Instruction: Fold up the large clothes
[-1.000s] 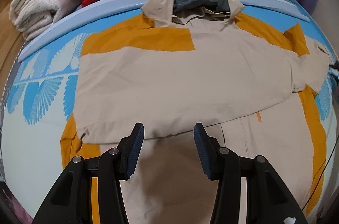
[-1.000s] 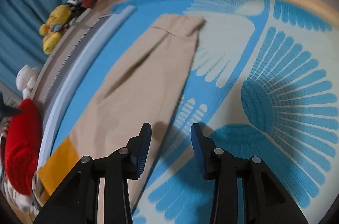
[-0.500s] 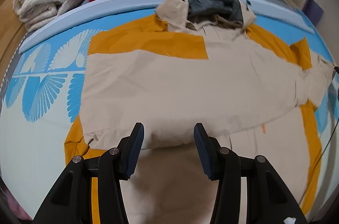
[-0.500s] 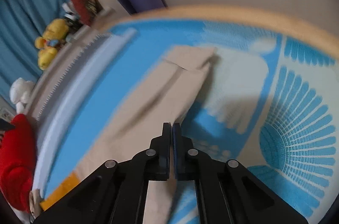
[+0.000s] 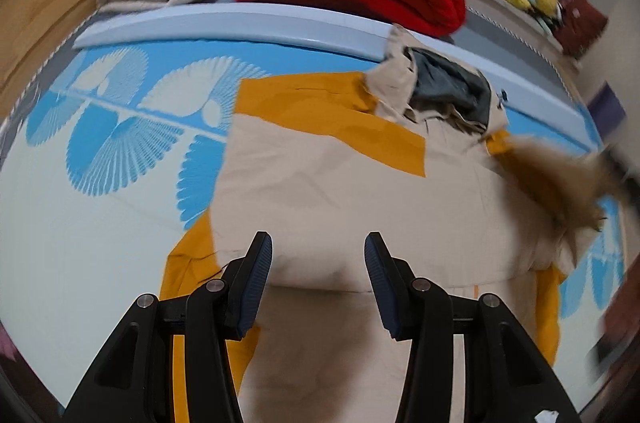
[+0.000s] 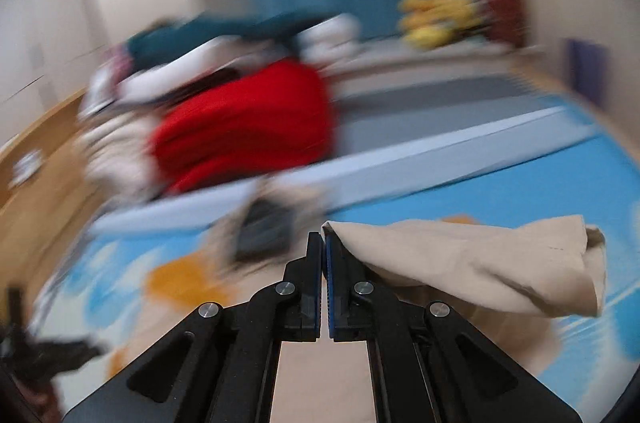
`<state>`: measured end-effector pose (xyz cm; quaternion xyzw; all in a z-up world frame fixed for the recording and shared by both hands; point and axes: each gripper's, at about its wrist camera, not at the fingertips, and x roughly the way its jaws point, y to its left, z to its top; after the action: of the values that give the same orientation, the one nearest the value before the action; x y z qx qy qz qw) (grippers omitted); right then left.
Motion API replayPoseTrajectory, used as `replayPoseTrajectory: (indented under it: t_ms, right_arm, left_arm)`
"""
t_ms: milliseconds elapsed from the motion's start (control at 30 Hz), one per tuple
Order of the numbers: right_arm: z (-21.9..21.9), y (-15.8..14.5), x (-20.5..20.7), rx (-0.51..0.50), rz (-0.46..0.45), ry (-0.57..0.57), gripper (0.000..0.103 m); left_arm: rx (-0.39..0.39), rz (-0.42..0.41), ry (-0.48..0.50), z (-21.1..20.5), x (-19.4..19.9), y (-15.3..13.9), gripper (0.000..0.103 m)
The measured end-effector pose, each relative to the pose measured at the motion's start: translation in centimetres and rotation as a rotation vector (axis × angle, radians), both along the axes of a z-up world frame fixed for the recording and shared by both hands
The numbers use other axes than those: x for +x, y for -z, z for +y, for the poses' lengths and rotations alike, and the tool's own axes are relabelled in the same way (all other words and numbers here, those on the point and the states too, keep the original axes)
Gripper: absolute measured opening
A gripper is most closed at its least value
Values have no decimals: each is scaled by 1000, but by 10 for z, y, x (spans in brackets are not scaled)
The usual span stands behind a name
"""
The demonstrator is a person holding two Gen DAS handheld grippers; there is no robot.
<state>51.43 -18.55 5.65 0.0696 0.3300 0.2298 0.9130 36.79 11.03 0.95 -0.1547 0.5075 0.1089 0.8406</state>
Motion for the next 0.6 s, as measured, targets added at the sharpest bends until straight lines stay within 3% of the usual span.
replayPoseTrajectory:
  t_ms: [100,233,333,400,433,467,600]
  right_arm:
    - [74,50,-20,-39,190,-175,5]
    - [92,82,-46,-148,338,-168,7]
    - [65,61,-75,-147,290,-111,11]
    - [42,43,-94,-151,253,-63,22]
    - [31,39,-104,-142,245,-27,33]
    - [19,34,-106,-122,246,12,38]
    - [-26,38,-116,52,313,157,39]
  left_arm:
    - [-23,-3,-8,10,-8,-4,44]
    - [-48,6,-16,23,-19,-6,44]
    - [-56,10,-26,27,-24,-6,44]
    - [-55,10,-16,24,-23,-5,44]
    - [-51,10,-9,21,-23,-4,44]
    - [-49,11,0,18,-22,-3,44]
    - [-45,19,58,-6,-15,4,44]
